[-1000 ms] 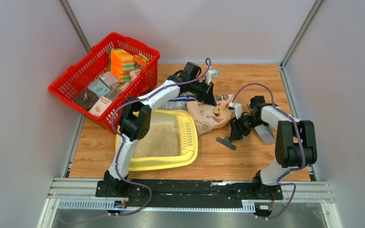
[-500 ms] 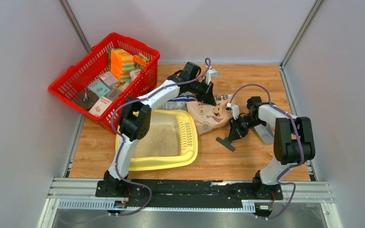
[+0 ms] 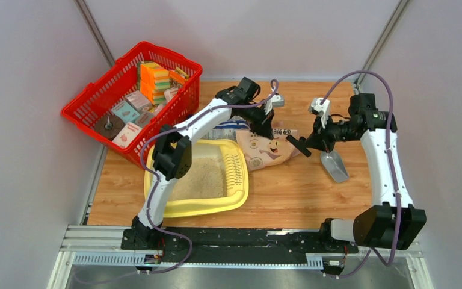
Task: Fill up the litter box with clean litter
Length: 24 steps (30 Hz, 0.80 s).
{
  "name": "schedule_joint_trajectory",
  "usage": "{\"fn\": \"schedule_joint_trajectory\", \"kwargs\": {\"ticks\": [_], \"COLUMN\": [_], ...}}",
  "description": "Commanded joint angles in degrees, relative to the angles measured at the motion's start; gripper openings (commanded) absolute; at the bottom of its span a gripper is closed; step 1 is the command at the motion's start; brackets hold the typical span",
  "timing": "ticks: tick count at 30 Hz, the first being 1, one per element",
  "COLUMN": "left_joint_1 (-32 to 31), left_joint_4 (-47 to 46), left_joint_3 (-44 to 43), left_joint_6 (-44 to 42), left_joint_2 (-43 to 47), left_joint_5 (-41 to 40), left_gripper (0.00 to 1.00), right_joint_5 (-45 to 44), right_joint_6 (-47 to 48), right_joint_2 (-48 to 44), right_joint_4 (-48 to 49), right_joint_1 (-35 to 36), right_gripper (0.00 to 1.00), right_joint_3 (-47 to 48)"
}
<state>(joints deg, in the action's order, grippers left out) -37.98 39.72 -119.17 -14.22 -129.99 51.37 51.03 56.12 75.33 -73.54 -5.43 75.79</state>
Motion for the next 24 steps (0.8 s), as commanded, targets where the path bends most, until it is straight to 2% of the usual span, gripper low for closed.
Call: {"fn": "schedule_joint_trajectory", "kwargs": {"ticks": [1,5,8,12,16,19,24], "left_joint_1": [-0.87,-1.84,-2.10,-3.24,-4.03,-4.47,-4.83], "left_joint_4": [13.44,11.44,5.64,-0.07,-2.02,-2.90,-5.88], "left_joint_3": [-8.34,-8.18,-4.93,-2.29,-2.20,-1.76,-0.10], "left_joint_6": [-14.07,-13.39,-7.68,-3.63,-2.13,-1.78,-0.73], "left_joint_2": [1.94,1.32,1.85,2.29,2.38,2.55,2.55], "left_joint_5": [2.16,2.32,2.85,2.85,3.29,3.64,4.70], "left_gripper": [0.00,0.00,0.00,0.01,0.03,0.12,0.36], "right_joint_5": [1.89,-5.13,-5.67,-4.01,-2.34,-1.89,-1.72], "right_joint_6": [7.94,15.32,16.83,14.21,10.25,7.97,3.92], "right_joint_2": [-0.19,1.66,4.28,7.28,7.90,8.60,10.18], "right_joint_4": [-14.09,-11.72,-10.84,-9.26,-3.47,0.22,7.69], "right_joint_1": [0.07,0.07,0.07,0.07,0.16,0.16,1.04], "right_gripper": [0.00,0.00,0.00,0.00,0.00,0.00,0.00], "right_joint_3": [4.45,2.97,3.66,4.72,4.19,3.32,1.99]}}
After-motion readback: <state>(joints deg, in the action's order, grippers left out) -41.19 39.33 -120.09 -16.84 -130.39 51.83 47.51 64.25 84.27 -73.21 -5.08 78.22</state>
